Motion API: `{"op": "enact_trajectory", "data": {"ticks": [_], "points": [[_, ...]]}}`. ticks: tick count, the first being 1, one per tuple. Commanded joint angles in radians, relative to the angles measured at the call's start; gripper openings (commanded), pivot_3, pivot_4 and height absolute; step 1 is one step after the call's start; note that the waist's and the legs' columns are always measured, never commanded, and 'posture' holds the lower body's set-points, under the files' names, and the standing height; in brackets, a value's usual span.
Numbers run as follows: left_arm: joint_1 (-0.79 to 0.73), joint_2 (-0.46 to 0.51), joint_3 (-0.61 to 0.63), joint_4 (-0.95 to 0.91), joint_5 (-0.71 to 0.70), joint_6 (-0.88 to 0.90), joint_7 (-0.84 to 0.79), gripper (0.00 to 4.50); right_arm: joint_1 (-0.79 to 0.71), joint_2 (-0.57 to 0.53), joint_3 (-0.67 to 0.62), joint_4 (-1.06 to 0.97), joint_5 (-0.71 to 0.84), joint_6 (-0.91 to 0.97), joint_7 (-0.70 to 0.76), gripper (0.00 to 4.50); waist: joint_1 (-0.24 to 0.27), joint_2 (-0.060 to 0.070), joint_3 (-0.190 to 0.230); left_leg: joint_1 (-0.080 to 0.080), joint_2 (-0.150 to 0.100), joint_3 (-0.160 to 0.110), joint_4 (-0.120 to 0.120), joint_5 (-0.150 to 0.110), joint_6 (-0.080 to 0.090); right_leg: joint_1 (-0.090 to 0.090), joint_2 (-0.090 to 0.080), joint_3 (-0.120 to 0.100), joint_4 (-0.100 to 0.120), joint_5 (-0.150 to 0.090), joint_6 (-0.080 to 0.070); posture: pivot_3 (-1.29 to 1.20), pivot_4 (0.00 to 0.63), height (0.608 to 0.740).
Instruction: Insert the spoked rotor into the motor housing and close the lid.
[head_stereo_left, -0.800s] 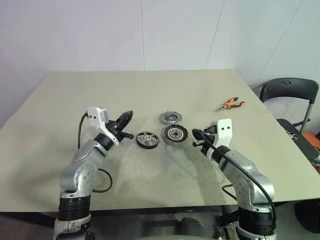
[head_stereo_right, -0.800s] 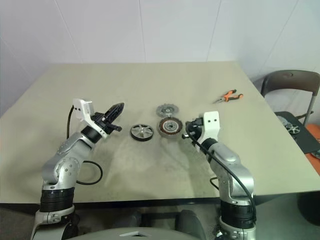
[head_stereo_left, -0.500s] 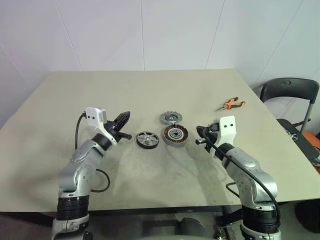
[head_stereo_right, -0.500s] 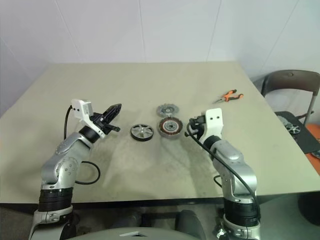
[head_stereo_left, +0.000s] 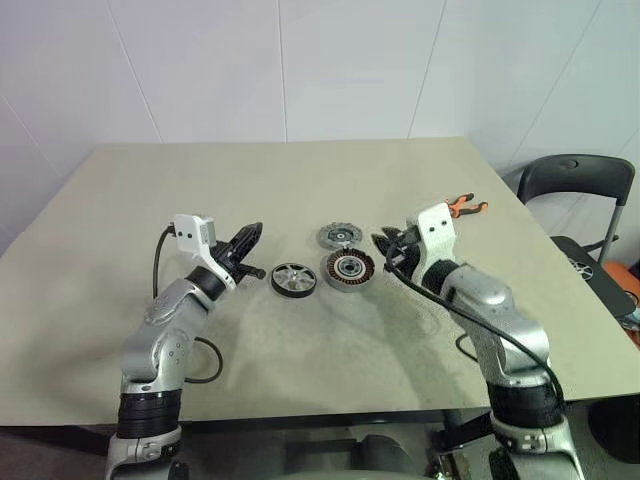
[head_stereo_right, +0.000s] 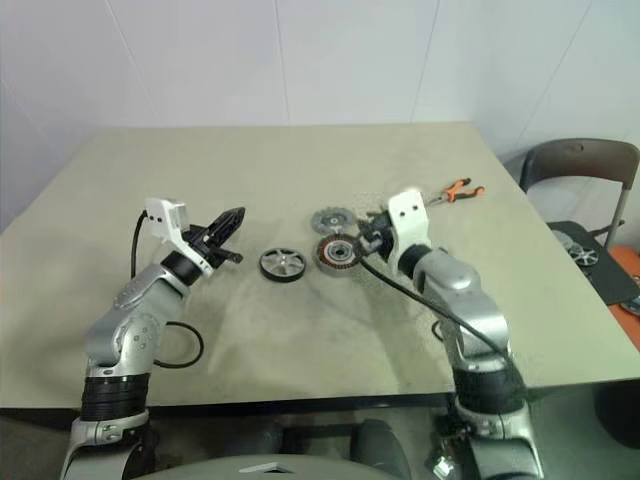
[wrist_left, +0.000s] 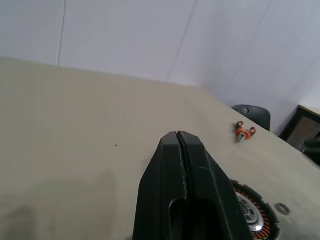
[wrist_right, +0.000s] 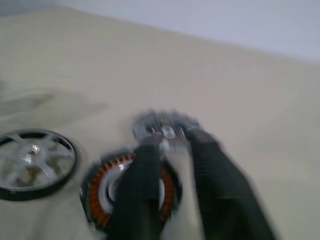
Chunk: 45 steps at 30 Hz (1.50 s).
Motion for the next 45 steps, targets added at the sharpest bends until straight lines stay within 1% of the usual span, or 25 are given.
{"op": "enact_trajectory", "data": {"ticks": [1,2,3,4,6,7,9,12,14,19,24,28,33,37,45], "points": [[-0.041,0.0,-0.009,0.005,0.013,-0.034,-0.016,0.0,-0.137,-0.059,0.078,0.089,-0.011,-0.124,0.16,2.3,0.001,0.0,0.0,0.0,0.0,0.0,0.0,0.0,0.0,0.0,0.0,0.0,0.0,0.0,0.0,0.0,0.0,0.74],[-0.045,-0.003,-0.014,0.012,0.019,-0.042,-0.02,0.0,-0.178,-0.078,0.106,0.135,-0.022,-0.16,0.21,2.72,0.001,0.0,0.0,0.0,0.0,0.0,0.0,0.0,0.0,0.0,0.0,0.0,0.0,0.0,0.0,0.0,0.0,0.74],[-0.046,-0.008,-0.017,0.016,0.023,-0.048,-0.019,0.0,-0.211,-0.093,0.128,0.176,-0.038,-0.195,0.243,3.01,0.001,0.0,0.0,0.0,0.0,0.0,0.0,0.0,0.0,0.0,0.0,0.0,0.0,0.0,0.0,0.0,0.0,0.74],[-0.048,-0.017,-0.015,0.02,0.025,-0.056,-0.011,0.0,-0.258,-0.107,0.161,0.242,-0.081,-0.229,0.254,3.4,0.001,0.0,0.0,0.0,0.0,0.0,0.0,0.0,0.0,0.0,0.0,0.0,0.0,0.0,0.0,0.0,0.0,0.74],[-0.046,-0.031,-0.011,0.019,0.028,-0.065,0.002,0.0,-0.33,-0.148,0.241,0.339,-0.131,-0.268,0.356,4.08,0.001,0.0,0.0,0.0,-0.001,0.0,0.001,0.0,0.001,0.001,0.0,-0.001,0.0,0.0,0.0,0.0,0.0,0.74],[-0.04,-0.035,-0.011,0.013,0.03,-0.067,0.004,0.0,-0.355,-0.163,0.262,0.367,-0.127,-0.289,0.42,4.41,0.003,-0.001,0.0,0.0,-0.001,0.0,0.001,0.0,0.001,0.001,-0.001,-0.001,0.0,0.0,0.0,0.0,0.0,0.74],[-0.017,-0.042,-0.014,-0.001,0.034,-0.072,0.004,0.0,-0.405,-0.181,0.279,0.417,-0.096,-0.306,0.543,4.41,0.003,-0.001,0.0,0.0,-0.001,0.0,0.001,0.0,0.001,0.001,-0.001,-0.001,0.0,0.0,0.0,0.0,0.0,0.74],[0.012,-0.05,-0.008,-0.013,0.042,-0.083,0.015,0.0,-0.468,-0.217,0.326,0.512,-0.125,-0.38,0.691,4.41,0.001,-0.001,0.0,0.0,-0.001,0.0,0.001,0.0,0.001,0.001,-0.002,-0.002,0.0,0.0,0.0,0.0,0.0,0.74],[0.022,-0.058,0.0,-0.018,0.041,-0.092,0.027,0.0,-0.493,-0.245,0.358,0.557,-0.129,-0.416,0.815,4.41,0.001,-0.001,0.0,0.0,-0.001,0.0,0.001,0.0,0.001,0.001,-0.002,-0.002,0.0,0.001,0.0,0.0,0.0,0.74],[0.044,-0.07,0.003,-0.02,0.049,-0.115,0.043,0.0,-0.557,-0.244,0.399,0.726,-0.188,-0.513,0.925,4.41,0.001,-0.001,0.0,0.0,-0.001,-0.001,0.001,0.0,0.001,0.001,-0.003,-0.002,0.0,0.001,-0.001,0.0,0.0,0.74],[0.063,-0.08,-0.009,-0.026,0.058,-0.132,0.05,0.0,-0.575,-0.201,0.422,0.882,-0.271,-0.648,0.908,4.41,-0.001,-0.001,0.0,0.0,-0.001,0.0,0.001,0.0,0.001,0.001,-0.003,-0.003,0.0,0.001,-0.001,0.0,0.0,0.74],[0.065,-0.089,-0.014,-0.027,0.069,-0.137,0.054,0.0,-0.555,-0.181,0.436,0.978,-0.337,-0.744,0.874,4.41,-0.001,-0.001,0.0,0.0,-0.001,0.0,0.001,0.0,0.0,0.001,-0.003,-0.003,0.0,0.001,-0.001,0.0,0.0,0.74],[0.07,-0.092,-0.014,-0.016,0.078,-0.146,0.046,0.0,-0.513,-0.17,0.434,1.012,-0.377,-0.795,0.858,4.41,-0.002,-0.001,0.0,0.0,-0.001,0.0,0.001,0.0,0.0,0.001,-0.003,-0.003,0.0,0.002,-0.001,0.0,0.0,0.74],[0.074,-0.088,-0.016,-0.004,0.083,-0.154,0.032,0.0,-0.487,-0.161,0.426,0.998,-0.386,-0.802,0.849,4.41,-0.003,0.0,-0.001,0.0,-0.001,0.0,0.001,0.0,0.0,0.001,-0.003,-0.003,0.0,0.002,-0.002,0.0,0.0,0.74],[0.073,-0.085,-0.017,0.014,0.089,-0.172,0.02,0.0,-0.497,-0.121,0.402,1.004,-0.388,-0.819,0.803,4.41,-0.018,0.0,-0.001,0.003,0.0,0.0,0.001,0.001,-0.002,0.002,-0.003,-0.005,0.001,0.003,-0.003,0.0,0.0,0.74]]}}
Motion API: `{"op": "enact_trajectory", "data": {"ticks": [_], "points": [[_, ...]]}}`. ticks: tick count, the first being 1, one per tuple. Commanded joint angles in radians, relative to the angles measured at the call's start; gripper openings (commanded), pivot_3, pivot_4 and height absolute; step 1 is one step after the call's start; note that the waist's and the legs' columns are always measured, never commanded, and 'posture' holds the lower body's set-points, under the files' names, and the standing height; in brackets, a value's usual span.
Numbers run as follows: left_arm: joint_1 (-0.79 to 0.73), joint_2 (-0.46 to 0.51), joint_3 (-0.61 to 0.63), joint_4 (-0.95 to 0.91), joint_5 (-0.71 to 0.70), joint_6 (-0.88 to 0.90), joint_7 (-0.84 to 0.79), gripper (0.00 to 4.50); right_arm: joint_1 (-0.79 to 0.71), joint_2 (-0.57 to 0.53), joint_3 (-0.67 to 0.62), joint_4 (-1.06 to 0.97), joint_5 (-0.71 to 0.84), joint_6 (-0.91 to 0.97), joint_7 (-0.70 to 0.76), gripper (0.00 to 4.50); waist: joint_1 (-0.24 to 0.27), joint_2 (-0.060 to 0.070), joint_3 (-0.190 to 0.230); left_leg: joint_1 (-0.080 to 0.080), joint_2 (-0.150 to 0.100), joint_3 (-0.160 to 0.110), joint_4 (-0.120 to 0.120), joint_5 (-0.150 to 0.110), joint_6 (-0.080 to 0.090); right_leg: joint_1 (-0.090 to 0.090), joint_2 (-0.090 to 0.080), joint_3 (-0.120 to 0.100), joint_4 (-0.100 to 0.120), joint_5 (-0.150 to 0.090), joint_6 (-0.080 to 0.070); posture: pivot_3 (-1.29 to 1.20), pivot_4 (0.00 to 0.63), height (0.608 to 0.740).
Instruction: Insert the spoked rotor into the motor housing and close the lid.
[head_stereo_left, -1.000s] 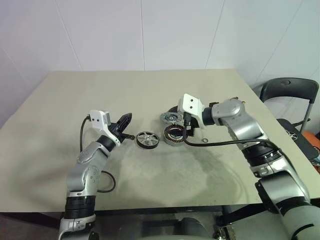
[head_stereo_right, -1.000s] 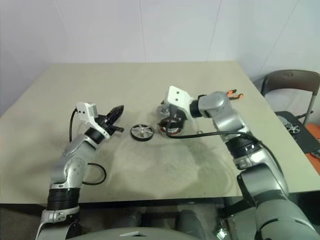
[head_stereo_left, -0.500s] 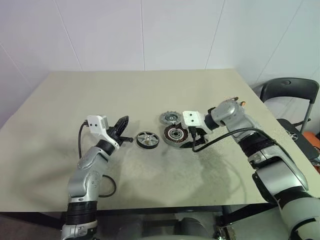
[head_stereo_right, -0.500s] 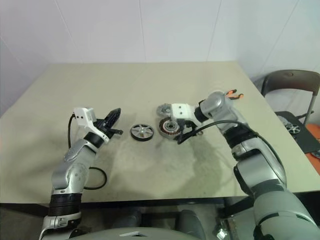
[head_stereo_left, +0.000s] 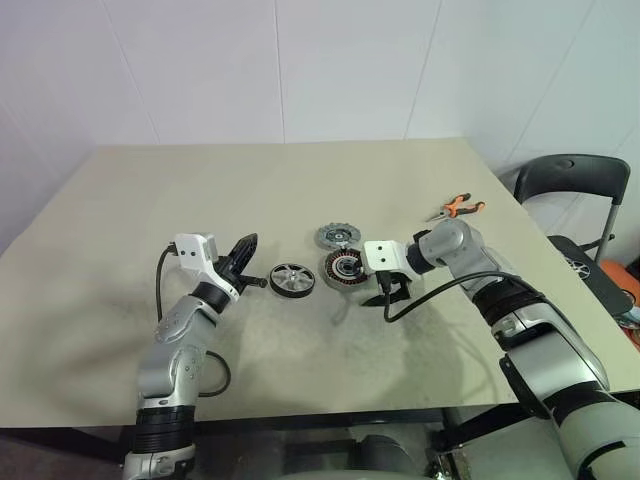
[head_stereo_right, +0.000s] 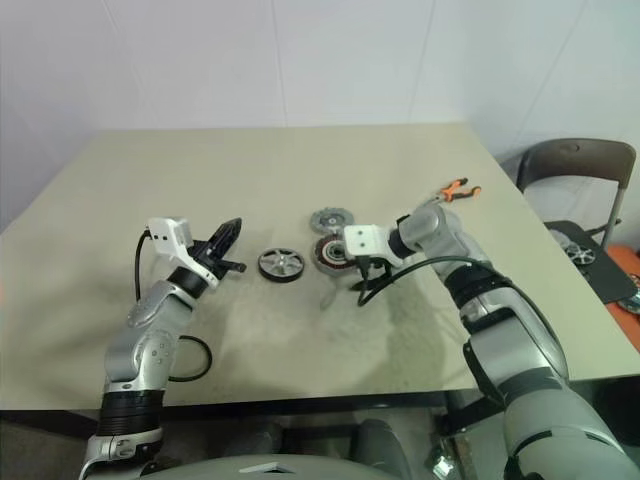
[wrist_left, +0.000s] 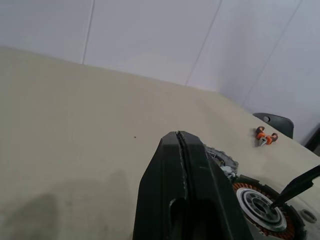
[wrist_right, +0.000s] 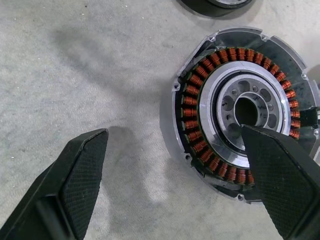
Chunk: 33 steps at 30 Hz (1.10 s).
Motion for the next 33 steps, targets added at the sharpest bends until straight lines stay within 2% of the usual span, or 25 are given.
{"op": "enact_trajectory", "data": {"ticks": [1,16,23,33], "points": [[-0.012,0.002,-0.008,-0.009,0.007,-0.026,-0.011,0.0,-0.024,0.031,-0.023,-0.007,0.009,-0.01,-0.011,4.41,-0.009,0.0,0.0,0.0,0.0,0.0,0.0,0.0,-0.001,0.0,0.0,-0.001,0.0,0.0,0.0,0.0,0.0,0.74],[-0.003,-0.015,-0.019,-0.002,0.024,-0.032,-0.009,0.0,-0.139,0.109,-0.058,0.112,-0.001,-0.056,-0.084,4.41,-0.012,0.0,0.0,-0.001,0.001,-0.001,0.0,0.001,-0.002,-0.001,-0.002,-0.004,0.001,0.002,0.001,0.0,0.0,0.74],[0.006,-0.021,-0.023,-0.014,0.033,-0.033,-0.006,0.0,-0.131,0.12,-0.037,0.216,-0.054,-0.111,-0.117,4.41,-0.014,0.001,0.0,-0.001,0.001,-0.001,0.0,0.001,-0.002,-0.001,-0.002,-0.005,0.001,0.002,0.002,0.0,0.0,0.74],[0.015,-0.022,-0.031,-0.028,0.035,-0.029,0.003,0.0,-0.113,0.137,-0.049,0.192,-0.053,-0.118,-0.102,4.41,-0.014,0.001,0.0,-0.001,0.001,-0.001,-0.001,0.001,-0.002,-0.001,-0.002,-0.006,0.001,0.003,0.002,0.0,0.0,0.74]]}}
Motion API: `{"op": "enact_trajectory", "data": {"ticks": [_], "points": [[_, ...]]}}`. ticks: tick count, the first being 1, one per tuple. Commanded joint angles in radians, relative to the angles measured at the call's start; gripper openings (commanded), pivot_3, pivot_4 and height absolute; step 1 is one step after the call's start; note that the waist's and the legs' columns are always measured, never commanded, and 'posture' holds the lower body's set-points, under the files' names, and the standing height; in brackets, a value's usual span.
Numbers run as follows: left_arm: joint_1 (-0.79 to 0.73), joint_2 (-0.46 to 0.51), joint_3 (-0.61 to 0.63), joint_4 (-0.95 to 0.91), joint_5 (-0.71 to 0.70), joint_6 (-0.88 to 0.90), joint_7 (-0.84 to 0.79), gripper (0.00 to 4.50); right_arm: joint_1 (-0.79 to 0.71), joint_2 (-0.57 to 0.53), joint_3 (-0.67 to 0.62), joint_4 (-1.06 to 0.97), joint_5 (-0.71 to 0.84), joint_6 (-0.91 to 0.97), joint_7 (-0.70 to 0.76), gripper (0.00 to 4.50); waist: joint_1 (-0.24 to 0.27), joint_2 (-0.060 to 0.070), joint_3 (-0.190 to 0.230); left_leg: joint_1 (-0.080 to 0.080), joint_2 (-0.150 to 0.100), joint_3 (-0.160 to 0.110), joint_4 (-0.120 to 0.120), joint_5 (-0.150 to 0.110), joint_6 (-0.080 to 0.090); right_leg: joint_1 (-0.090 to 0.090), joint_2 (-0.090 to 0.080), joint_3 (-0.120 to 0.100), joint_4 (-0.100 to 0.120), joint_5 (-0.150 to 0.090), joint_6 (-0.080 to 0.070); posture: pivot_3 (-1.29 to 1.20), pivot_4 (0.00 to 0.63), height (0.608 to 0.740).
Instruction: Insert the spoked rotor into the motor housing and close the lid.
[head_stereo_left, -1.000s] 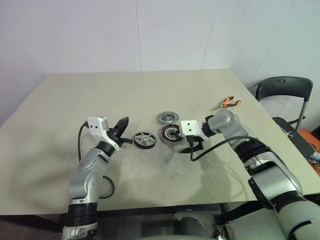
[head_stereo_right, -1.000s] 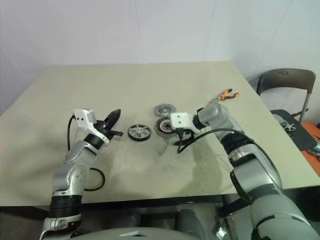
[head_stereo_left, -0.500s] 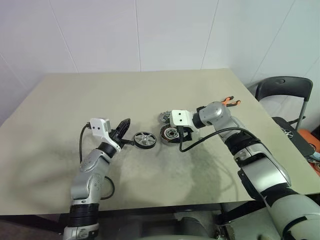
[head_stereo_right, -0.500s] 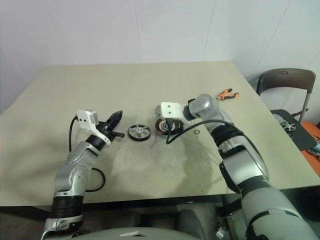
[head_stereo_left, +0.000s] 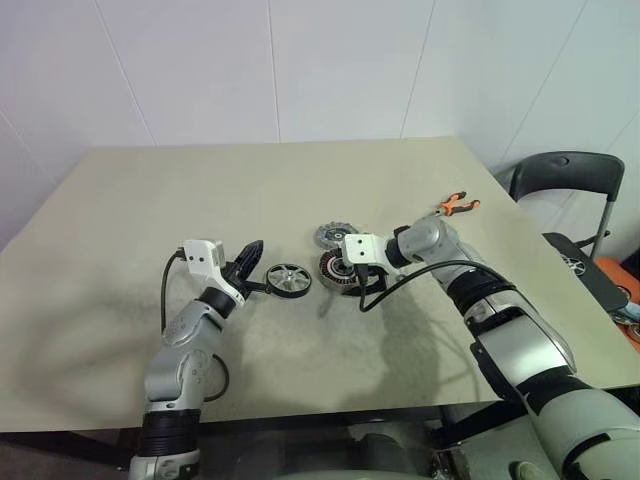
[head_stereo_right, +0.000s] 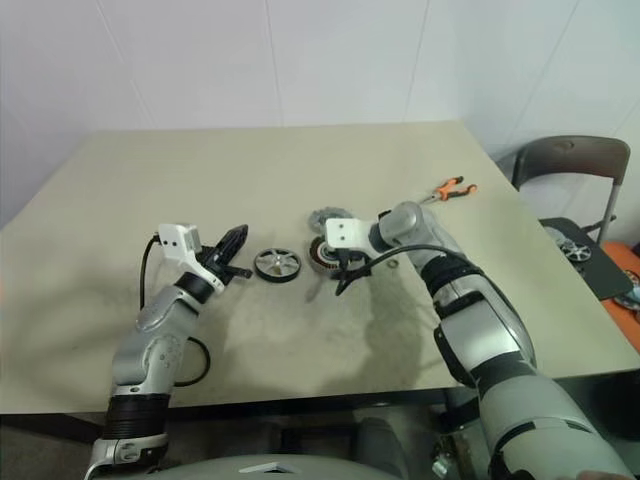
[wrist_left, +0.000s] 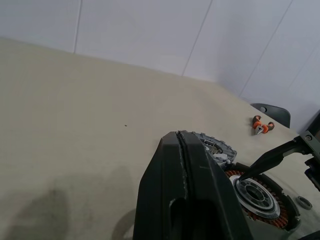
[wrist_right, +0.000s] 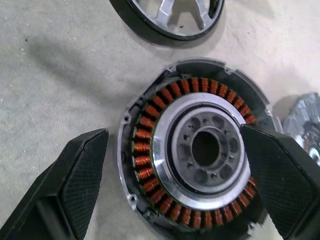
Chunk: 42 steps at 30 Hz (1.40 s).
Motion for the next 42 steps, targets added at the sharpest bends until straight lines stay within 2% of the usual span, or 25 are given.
{"op": "enact_trajectory", "data": {"ticks": [1,4,5,8,13,16,18,23,33,38,42], "points": [[-0.004,-0.001,-0.006,-0.039,0.001,-0.018,0.004,0.0,-0.014,0.005,-0.021,-0.042,0.016,-0.008,0.011,4.41,0.001,0.0,0.0,0.0,0.0,0.0,0.0,0.0,0.0,0.0,0.0,0.0,0.0,0.0,0.0,0.0,0.0,0.74],[-0.004,-0.002,-0.009,-0.042,0.002,-0.017,0.009,0.0,-0.008,0.002,-0.023,-0.068,0.027,0.002,0.043,4.41,0.0,0.0,0.0,0.0,0.0,0.0,0.0,0.0,0.0,0.0,0.0,0.0,0.0,0.0,0.0,0.0,0.0,0.74],[-0.003,-0.003,-0.01,-0.042,0.001,-0.017,0.01,0.0,-0.005,0.0,-0.023,-0.075,0.027,0.003,0.049,4.24,0.0,0.0,0.0,0.0,0.0,0.0,0.0,0.0,0.0,0.0,0.0,0.0,0.0,0.0,0.0,0.0,0.0,0.74],[-0.003,-0.004,-0.013,-0.043,0.001,-0.016,0.01,0.0,0.005,-0.007,-0.021,-0.082,0.023,0.001,0.055,3.51,0.001,0.001,0.0,0.0,0.0,0.0,0.0,0.0,0.0,0.0,0.0,-0.001,0.0,0.0,0.0,0.0,0.0,0.74],[-0.002,-0.004,-0.016,-0.043,0.004,-0.016,0.009,0.0,0.011,-0.016,-0.018,-0.079,0.001,0.002,0.026,1.72,-0.001,0.002,0.0,0.0,0.0,0.0,0.0,0.0,0.0,0.0,0.0,-0.001,0.0,0.0,0.0,0.0,0.0,0.74],[-0.001,-0.002,-0.017,-0.04,0.007,-0.018,0.008,0.0,0.012,-0.017,-0.021,-0.082,0.003,-0.001,0.031,1.72,0.0,0.002,0.0,0.001,0.0,0.0,0.001,0.0,0.0,0.001,0.0,-0.001,0.002,0.0,0.0,0.0,0.0,0.74],[-0.001,-0.002,-0.019,-0.037,0.01,-0.02,0.007,0.0,0.013,-0.018,-0.023,-0.084,0.005,-0.001,0.033,1.4,0.0,0.003,-0.001,0.001,0.0,0.0,0.001,0.0,-0.001,0.001,-0.001,-0.001,0.002,0.0,0.0,0.0,0.0,0.74],[-0.001,-0.002,-0.02,-0.026,0.014,-0.027,0.002,0.0,0.024,-0.02,-0.023,-0.108,0.01,0.008,0.047,0.02,0.0,0.003,-0.001,0.001,0.0,0.0,0.001,0.0,-0.001,0.001,-0.001,-0.001,0.002,0.0,0.0,0.0,0.0,0.74],[-0.01,-0.001,-0.022,-0.013,0.013,-0.033,0.003,0.0,0.021,-0.03,-0.021,-0.123,0.001,0.031,0.039,0.02,0.001,0.004,-0.001,0.001,0.0,0.0,0.001,0.0,-0.001,0.0,-0.001,-0.002,0.002,0.0,0.0,0.0,0.0,0.74],[-0.011,-0.002,-0.025,-0.019,0.01,-0.028,0.008,0.0,0.044,-0.08,-0.039,-0.274,0.065,0.171,0.197,0.02,0.007,0.005,0.0,0.0,0.0,-0.001,0.001,0.0,0.0,-0.001,-0.002,-0.002,0.002,0.0,0.0,0.0,0.0,0.74],[-0.007,-0.004,-0.028,-0.024,0.011,-0.026,0.013,0.0,0.107,-0.152,-0.047,-0.499,0.133,0.375,0.338,0.02,0.021,0.006,0.0,-0.003,0.0,0.0,0.001,0.0,0.0,-0.004,-0.003,-0.003,0.002,0.0,0.0,0.0,0.0,0.74]]}}
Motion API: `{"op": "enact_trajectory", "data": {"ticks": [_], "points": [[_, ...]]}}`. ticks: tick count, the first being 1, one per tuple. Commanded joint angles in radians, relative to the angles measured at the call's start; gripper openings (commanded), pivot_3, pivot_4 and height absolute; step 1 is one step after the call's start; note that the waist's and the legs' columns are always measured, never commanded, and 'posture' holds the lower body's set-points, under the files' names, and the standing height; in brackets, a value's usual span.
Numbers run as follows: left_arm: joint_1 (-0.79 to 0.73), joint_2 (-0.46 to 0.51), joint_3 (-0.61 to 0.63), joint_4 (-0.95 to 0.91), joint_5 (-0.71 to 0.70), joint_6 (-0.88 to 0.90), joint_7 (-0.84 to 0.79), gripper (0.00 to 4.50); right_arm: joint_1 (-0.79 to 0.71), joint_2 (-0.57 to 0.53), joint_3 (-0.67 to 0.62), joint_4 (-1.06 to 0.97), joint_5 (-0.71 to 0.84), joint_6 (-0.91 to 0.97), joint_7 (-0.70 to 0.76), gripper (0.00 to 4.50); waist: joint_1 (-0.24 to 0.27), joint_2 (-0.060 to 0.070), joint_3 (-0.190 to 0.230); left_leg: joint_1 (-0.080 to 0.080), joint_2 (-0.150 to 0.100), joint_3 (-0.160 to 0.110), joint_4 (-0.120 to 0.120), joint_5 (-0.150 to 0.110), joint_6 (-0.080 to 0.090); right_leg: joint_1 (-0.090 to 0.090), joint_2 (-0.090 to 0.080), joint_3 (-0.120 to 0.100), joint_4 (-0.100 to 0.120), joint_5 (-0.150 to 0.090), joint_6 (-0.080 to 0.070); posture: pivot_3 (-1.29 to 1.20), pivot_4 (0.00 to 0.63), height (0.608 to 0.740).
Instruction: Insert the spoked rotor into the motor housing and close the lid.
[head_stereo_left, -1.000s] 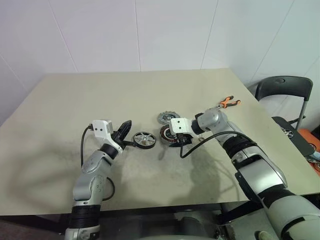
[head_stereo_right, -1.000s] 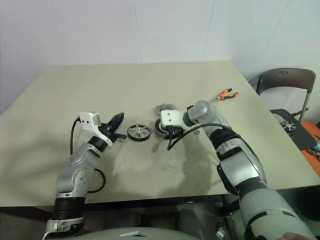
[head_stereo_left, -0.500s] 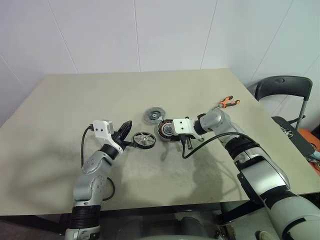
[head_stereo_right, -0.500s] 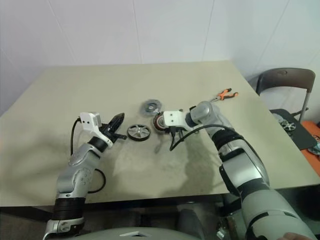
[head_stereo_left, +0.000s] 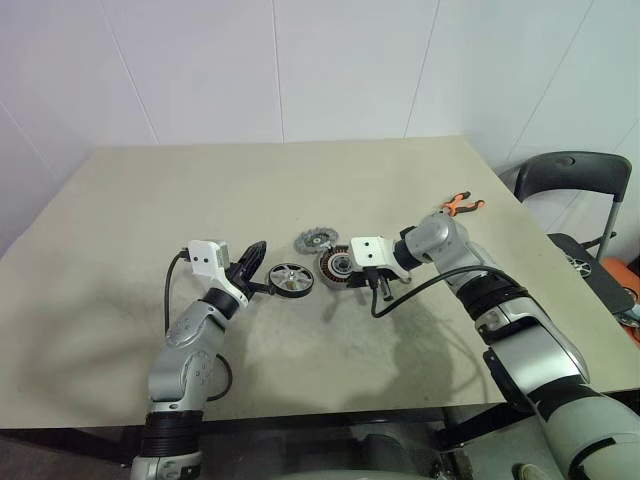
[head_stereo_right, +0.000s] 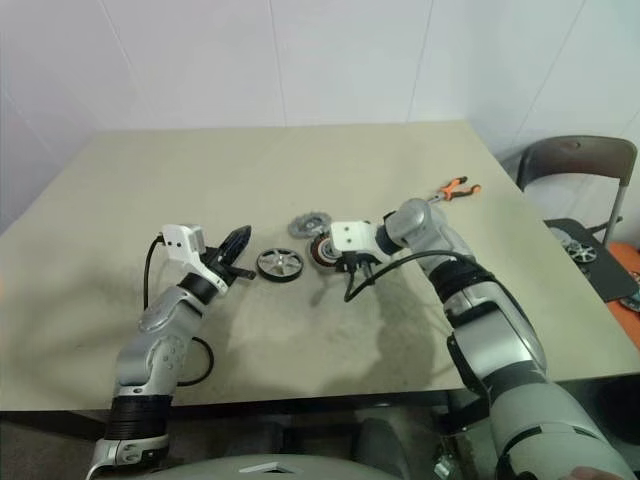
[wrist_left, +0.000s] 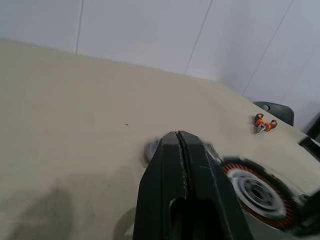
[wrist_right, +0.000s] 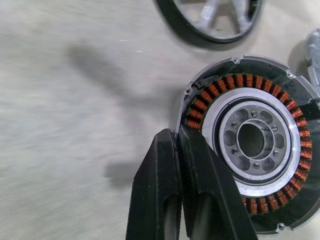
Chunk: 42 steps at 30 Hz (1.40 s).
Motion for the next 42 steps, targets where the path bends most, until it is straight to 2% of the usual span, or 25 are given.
{"op": "enact_trajectory", "data": {"ticks": [1,5,9,15,25,29,38,42], "points": [[-0.009,-0.001,-0.005,-0.025,0.002,-0.01,0.002,0.0,0.038,-0.071,-0.041,-0.262,0.1,0.186,0.125,0.02,0.014,0.0,0.0,0.0,0.0,0.0,0.0,0.0,0.0,-0.001,0.0,0.0,0.0,0.0,0.0,0.0,0.0,0.74],[-0.012,0.001,-0.011,-0.026,0.001,-0.004,-0.003,0.0,0.116,-0.131,-0.038,-0.491,0.157,0.359,0.166,0.02,0.017,0.001,0.0,-0.002,0.0,0.0,0.0,0.0,0.0,-0.003,-0.001,-0.002,0.0,0.0,0.0,0.0,0.0,0.74],[-0.025,0.006,-0.013,-0.011,-0.001,-0.004,-0.011,0.0,0.151,-0.166,-0.032,-0.594,0.183,0.454,0.16,0.02,0.018,0.001,0.0,-0.002,0.0,0.0,0.001,0.0,0.0,-0.003,-0.002,-0.002,0.0,0.0,0.0,0.0,0.0,0.74],[-0.042,0.011,-0.013,0.02,0.001,-0.012,-0.02,0.0,0.21,-0.23,-0.014,-0.657,0.192,0.522,0.147,0.02,0.023,0.001,0.0,-0.002,0.0,0.001,0.002,-0.001,0.001,-0.002,-0.003,-0.003,0.0,-0.001,-0.002,0.0,0.0,0.74],[-0.015,0.018,-0.003,0.104,0.011,-0.082,-0.077,0.0,0.264,-0.239,-0.005,-0.653,0.184,0.527,0.066,0.02,0.039,0.001,-0.001,-0.001,0.0,0.001,0.004,-0.001,0.001,-0.001,-0.002,-0.004,0.001,-0.002,-0.003,0.0,0.0,0.74],[-0.023,0.026,0.005,0.151,0.013,-0.112,-0.101,0.0,0.274,-0.228,-0.007,-0.673,0.205,0.532,0.057,0.99,0.04,0.001,-0.001,-0.001,0.0,0.001,0.006,-0.001,0.002,-0.001,-0.003,-0.004,0.001,-0.002,-0.003,0.0,0.0,0.74],[-0.077,0.04,0.024,0.222,0.014,-0.126,-0.122,0.0,0.209,-0.165,0.002,-0.651,0.236,0.702,-0.023,4.05,0.041,0.001,-0.001,-0.002,0.0,0.001,0.006,-0.001,0.002,-0.002,-0.003,-0.004,0.001,-0.002,-0.003,0.0,0.0,0.74],[-0.088,0.041,0.03,0.244,0.014,-0.138,-0.129,0.0,0.183,-0.196,-0.011,-0.68,0.3,0.784,0.034,4.05,0.04,0.001,-0.001,-0.002,0.0,0.001,0.006,-0.002,0.003,-0.003,-0.003,-0.004,0.001,-0.001,-0.003,0.0,0.0,0.74]]}}
